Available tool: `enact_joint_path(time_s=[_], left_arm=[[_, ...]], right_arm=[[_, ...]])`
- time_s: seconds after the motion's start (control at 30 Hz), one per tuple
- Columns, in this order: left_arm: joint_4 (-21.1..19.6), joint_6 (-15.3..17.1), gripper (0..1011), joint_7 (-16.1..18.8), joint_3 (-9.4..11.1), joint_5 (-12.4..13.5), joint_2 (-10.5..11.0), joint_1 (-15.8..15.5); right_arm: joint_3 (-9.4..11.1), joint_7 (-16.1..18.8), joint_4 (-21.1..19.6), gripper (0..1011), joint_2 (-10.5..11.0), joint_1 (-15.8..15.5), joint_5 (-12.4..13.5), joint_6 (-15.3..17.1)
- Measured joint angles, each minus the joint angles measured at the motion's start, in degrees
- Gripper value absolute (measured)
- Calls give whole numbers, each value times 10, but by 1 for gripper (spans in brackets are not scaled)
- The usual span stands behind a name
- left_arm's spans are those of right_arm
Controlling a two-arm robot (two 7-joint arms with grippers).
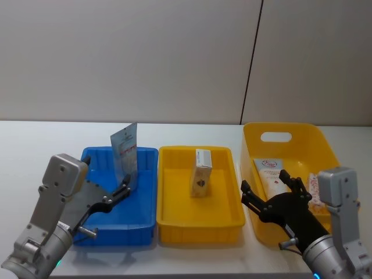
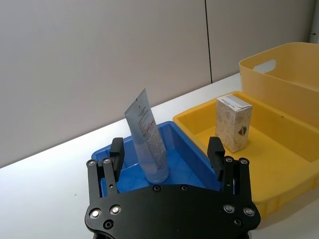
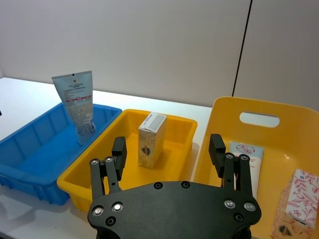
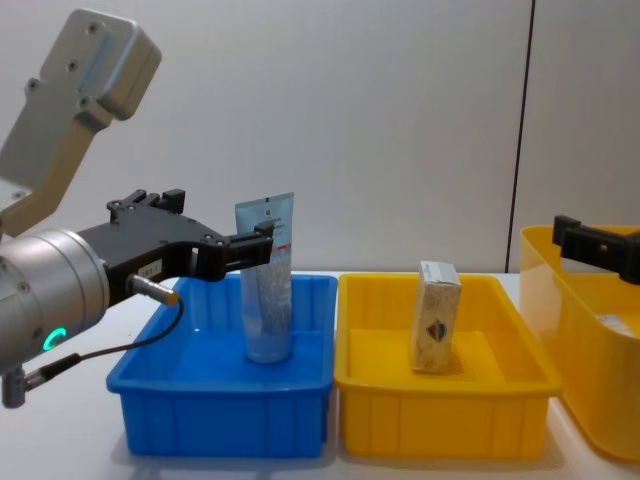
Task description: Bimanual collaborative sorting of washing and personal care products
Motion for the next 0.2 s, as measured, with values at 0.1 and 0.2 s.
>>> enact_joint_path(time_s=[0.1, 0.2], left_arm=[[0, 0, 1001, 0, 0, 0, 0, 0], [0, 0, 1001, 0, 0, 0, 0, 0]], right_arm=[[0, 0, 0, 1002, 0, 0, 0, 0], [0, 0, 0, 1002, 0, 0, 0, 0]])
